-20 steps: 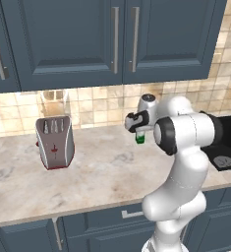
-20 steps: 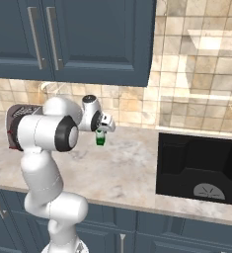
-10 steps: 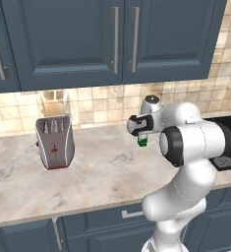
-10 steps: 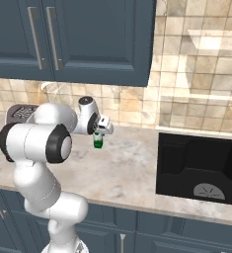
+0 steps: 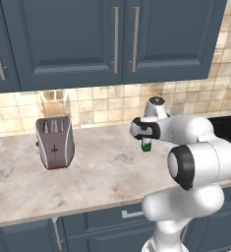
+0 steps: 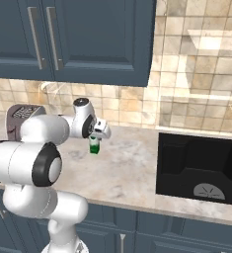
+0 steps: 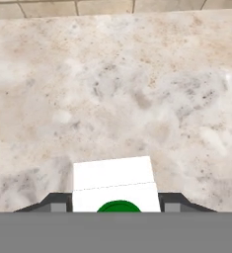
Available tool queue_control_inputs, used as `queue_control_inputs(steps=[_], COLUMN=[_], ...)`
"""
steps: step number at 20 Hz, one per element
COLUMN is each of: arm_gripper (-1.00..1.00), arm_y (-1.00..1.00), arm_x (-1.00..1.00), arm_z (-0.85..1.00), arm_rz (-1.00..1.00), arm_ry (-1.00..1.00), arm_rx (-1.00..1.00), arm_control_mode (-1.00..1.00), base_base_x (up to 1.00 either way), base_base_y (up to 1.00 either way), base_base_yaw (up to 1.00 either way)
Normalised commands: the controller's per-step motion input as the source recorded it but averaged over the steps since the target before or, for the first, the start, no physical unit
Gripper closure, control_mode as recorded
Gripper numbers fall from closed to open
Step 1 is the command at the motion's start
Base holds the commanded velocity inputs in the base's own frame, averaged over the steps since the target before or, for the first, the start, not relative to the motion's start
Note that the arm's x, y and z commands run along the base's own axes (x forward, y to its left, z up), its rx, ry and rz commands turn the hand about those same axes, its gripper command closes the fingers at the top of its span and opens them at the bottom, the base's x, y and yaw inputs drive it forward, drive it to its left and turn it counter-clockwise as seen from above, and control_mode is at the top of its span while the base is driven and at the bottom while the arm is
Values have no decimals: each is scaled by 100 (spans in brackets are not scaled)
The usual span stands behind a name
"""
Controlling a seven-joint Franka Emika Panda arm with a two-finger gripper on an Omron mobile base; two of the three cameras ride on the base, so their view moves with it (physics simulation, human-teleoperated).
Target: Gather the eggs and milk located in the vicinity of the sink area and place them right next to the bowl.
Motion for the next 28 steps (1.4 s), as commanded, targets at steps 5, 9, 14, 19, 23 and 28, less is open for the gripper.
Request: queue_control_inputs(steps=[5, 9, 14, 19, 23, 28], arm_gripper=[100, 100, 100, 100, 100, 100], arm_y=[0, -5, 0, 0, -2, -9], arm_x=[-53, -66, -51, -34, -21, -2], arm_z=[15, 18, 6, 0, 0, 4], arm_rz=[0, 0, 0, 0, 0, 0], arm_ry=[8, 8, 5, -2, -3, 0], arm_rx=[0, 0, 0, 0, 0, 0], arm_control_mode=[-100, -100, -100, -100, -100, -100], base_base_x=[0, 0, 0, 0, 0, 0], base_base_y=[0, 0, 0, 0, 0, 0], base_base_yaw=[0, 0, 0, 0, 0, 0])
